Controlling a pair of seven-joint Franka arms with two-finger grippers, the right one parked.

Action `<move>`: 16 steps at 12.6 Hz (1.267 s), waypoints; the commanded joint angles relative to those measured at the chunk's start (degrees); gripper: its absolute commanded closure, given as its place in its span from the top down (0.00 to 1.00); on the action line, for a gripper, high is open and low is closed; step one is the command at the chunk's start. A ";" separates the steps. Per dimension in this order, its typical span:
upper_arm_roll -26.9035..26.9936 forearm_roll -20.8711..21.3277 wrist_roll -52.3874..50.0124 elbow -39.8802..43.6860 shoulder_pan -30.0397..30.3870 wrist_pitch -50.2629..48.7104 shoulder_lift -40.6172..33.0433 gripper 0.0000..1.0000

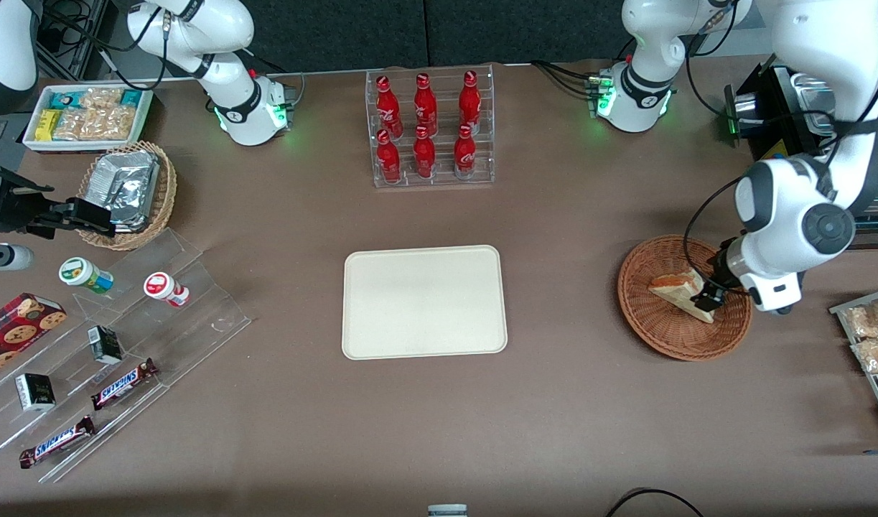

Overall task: Place sandwich from basket to tray
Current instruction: 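Lower the left gripper onto the wrapped sandwich and close on it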

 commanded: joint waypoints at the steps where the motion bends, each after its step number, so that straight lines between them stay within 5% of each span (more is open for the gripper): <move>1: -0.27 1.06 -1.41 0.40 0.16 2.00 3.77 1.00; 3: -0.19 1.15 -1.41 0.31 0.16 2.09 5.01 0.92; 4: -0.19 1.15 -1.41 0.31 0.16 2.09 4.93 0.35; 5: -0.27 1.15 -1.41 0.40 0.07 1.83 4.75 0.08; 6: -0.27 1.15 -1.50 0.66 0.16 1.39 4.40 0.00; 11: -1.94 0.71 -0.88 12.93 -2.38 -16.67 2.11 0.00; 16: -8.17 -0.08 -1.58 23.42 -11.07 -27.27 2.20 0.00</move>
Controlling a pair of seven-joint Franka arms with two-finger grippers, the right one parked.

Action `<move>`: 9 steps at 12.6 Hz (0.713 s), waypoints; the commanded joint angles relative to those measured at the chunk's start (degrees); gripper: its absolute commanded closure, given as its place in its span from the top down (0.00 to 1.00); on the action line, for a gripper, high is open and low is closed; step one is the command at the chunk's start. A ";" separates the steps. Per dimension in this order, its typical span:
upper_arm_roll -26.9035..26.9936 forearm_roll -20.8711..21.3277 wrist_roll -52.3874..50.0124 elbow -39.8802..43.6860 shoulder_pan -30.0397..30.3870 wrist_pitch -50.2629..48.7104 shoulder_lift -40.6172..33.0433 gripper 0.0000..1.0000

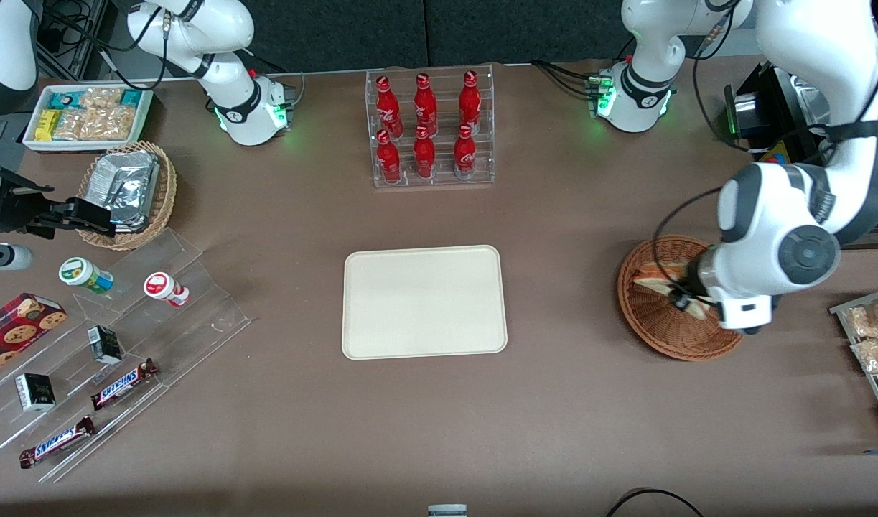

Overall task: Place sandwich from basket to tray
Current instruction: 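Lift the sandwich and carry it over the cream tray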

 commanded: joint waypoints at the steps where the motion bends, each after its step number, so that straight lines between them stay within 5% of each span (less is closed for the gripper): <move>1: -3.92 0.26 -0.98 3.22 -5.58 -1.54 1.06 0.00; 7: -5.69 0.09 0.77 15.95 -20.44 -0.83 9.57 0.00; 9: -7.53 0.18 8.55 21.39 -22.47 0.05 13.69 0.00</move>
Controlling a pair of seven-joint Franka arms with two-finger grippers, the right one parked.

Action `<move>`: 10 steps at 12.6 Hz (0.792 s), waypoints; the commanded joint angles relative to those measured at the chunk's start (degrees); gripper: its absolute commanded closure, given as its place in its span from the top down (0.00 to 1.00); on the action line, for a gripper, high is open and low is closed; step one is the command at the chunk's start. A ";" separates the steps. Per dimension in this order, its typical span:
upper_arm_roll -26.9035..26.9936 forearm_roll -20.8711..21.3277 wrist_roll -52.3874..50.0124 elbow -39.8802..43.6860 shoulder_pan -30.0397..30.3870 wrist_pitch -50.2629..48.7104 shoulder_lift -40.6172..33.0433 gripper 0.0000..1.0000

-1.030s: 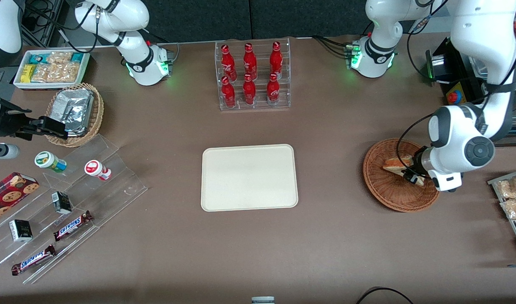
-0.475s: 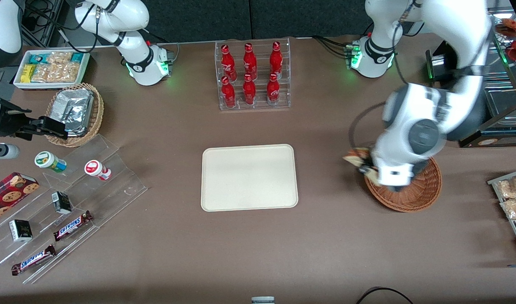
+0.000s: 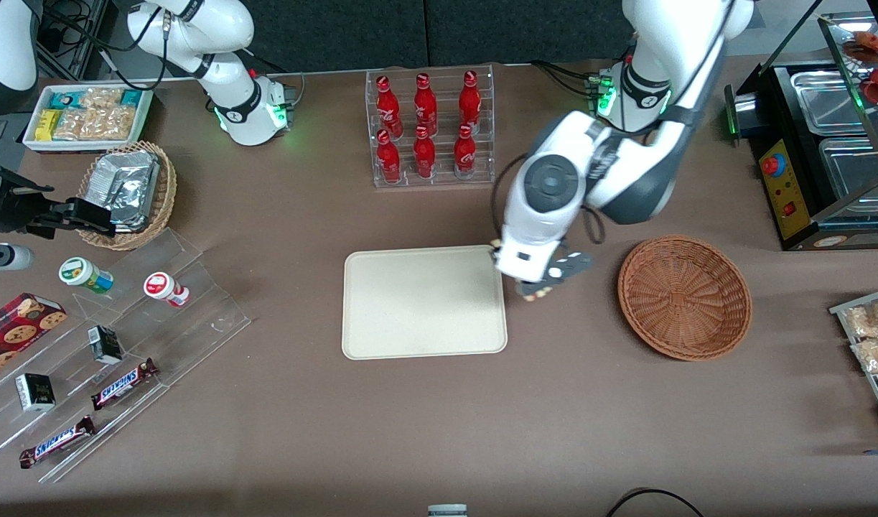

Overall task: Place sandwich from basket to tray
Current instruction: 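Lift the sandwich and carry it over the cream tray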

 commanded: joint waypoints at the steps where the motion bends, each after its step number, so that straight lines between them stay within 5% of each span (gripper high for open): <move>1: -1.63 0.12 12.44 11.88 -2.19 -0.53 8.60 0.00; 10: -1.46 2.30 12.33 17.02 -7.91 13.08 23.39 0.00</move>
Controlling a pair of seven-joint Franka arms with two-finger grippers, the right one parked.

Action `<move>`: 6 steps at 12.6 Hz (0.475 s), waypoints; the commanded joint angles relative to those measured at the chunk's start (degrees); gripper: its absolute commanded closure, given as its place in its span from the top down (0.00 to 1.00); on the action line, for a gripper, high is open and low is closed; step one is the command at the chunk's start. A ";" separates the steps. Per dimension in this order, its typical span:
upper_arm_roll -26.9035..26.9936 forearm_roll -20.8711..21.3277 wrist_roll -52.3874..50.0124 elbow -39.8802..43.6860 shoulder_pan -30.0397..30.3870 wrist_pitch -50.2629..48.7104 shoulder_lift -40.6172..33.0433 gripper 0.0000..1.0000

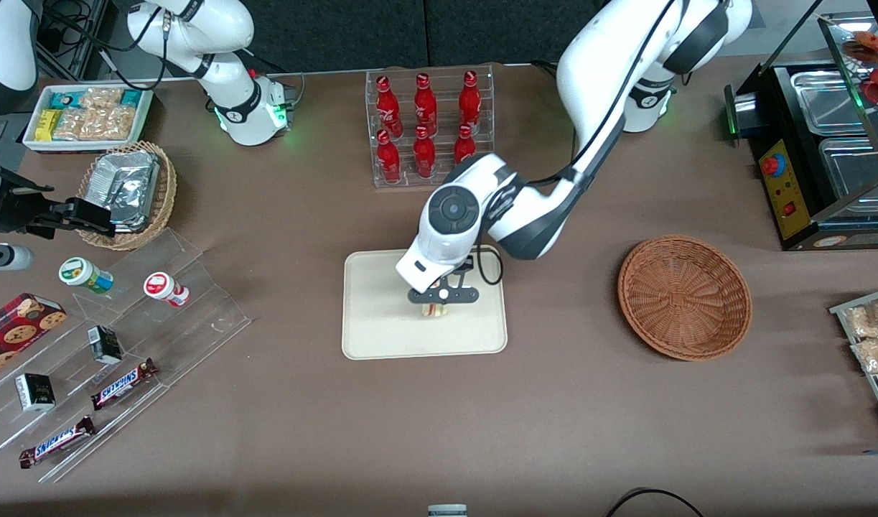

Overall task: Place sandwich from basket to tray
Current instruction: 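Lower the sandwich onto the tray and open the left gripper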

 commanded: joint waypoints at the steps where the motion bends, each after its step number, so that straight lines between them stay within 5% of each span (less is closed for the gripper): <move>1: 0.49 5.83 0.31 3.09 -2.03 0.83 4.62 0.00; 2: 0.49 8.91 -0.91 3.00 -2.13 1.00 5.59 0.00; 6: 0.49 10.09 -2.32 3.18 -2.22 3.02 8.06 0.00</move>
